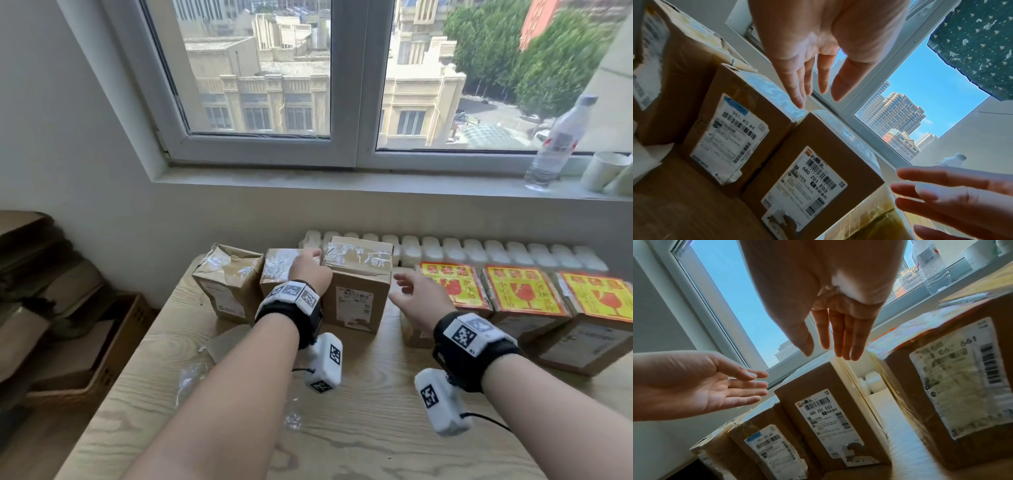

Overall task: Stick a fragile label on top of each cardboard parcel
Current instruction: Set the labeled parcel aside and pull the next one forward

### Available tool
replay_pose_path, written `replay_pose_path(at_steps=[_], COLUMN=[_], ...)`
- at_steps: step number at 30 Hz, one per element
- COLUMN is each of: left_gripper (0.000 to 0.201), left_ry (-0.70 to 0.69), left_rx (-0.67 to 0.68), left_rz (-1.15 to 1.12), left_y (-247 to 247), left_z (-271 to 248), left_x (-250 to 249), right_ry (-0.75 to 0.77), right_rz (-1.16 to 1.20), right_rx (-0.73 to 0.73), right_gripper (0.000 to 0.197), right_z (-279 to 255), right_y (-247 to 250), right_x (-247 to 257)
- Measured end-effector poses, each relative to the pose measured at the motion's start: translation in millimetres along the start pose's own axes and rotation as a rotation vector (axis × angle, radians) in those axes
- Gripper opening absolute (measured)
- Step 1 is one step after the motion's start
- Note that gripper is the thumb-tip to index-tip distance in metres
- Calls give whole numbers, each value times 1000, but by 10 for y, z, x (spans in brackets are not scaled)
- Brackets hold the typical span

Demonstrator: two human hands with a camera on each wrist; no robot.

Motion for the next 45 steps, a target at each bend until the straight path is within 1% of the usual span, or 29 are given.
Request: replay_pose_path(at_steps=[2,6,10,14,16,18,20,24,25,27,28,31,34,36,39,45], left_gripper=[44,61,61,58,57,55,55,55,49,22,14,24,18,10,15,23], left_ry=[-17,10,30,12,15,17,31,74,80,95,105,140,142,183,226,260], left_rx=[34,137,214,189,202,204,176,127,121,120,122,131,154,186,207,230], left_rz=[11,10,10,33,33,30,31,8,3,-1,-13,-43,-61,-105,-162,-187], left_y=[-34,-108,-187,-186,-158,-146,-124,-68,-57,-55,-59,-60,-57,-73,-101,-172], left_z=[109,236,255,252,228,193,138,-42,-98,-199,-251,-456,-690,-829,-1032,-1340], left_x=[-31,-44,-28,-33,-48,-47,-39,-1,21,66,92,141,175,208,237,325], right_ry=[-36,-76,-109,-155,-182,-204,-215,-190,-180,-165,-162,-160,-153,-164,-166,-137], right_rz=[31,101,120,197,236,224,205,144,125,87,70,49,38,31,25,20], right_rx=[1,8,15,-17,-39,-61,-81,-97,-105,-117,-118,-117,-121,-112,-99,-89], right_gripper=[48,49,49,53,54,57,57,55,55,53,52,48,40,39,36,24], right_z=[61,118,126,120,117,110,83,-34,-75,-161,-206,-359,-516,-607,-741,-996], right_y=[-36,-124,-176,-179,-148,-100,-49,44,75,136,165,251,327,366,406,461], right_x=[34,68,70,26,6,-19,-50,-124,-138,-171,-192,-262,-369,-460,-597,-802])
Point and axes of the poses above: each hand's wrist, its own z-axis towards the middle knuckle, its own y-axis out of the back of the hand, x = y × z, the point moved 1 cm from there along z, towards the middle knuckle, and after that the axes turned 15 degrees about -x, right-handed, at the moved point
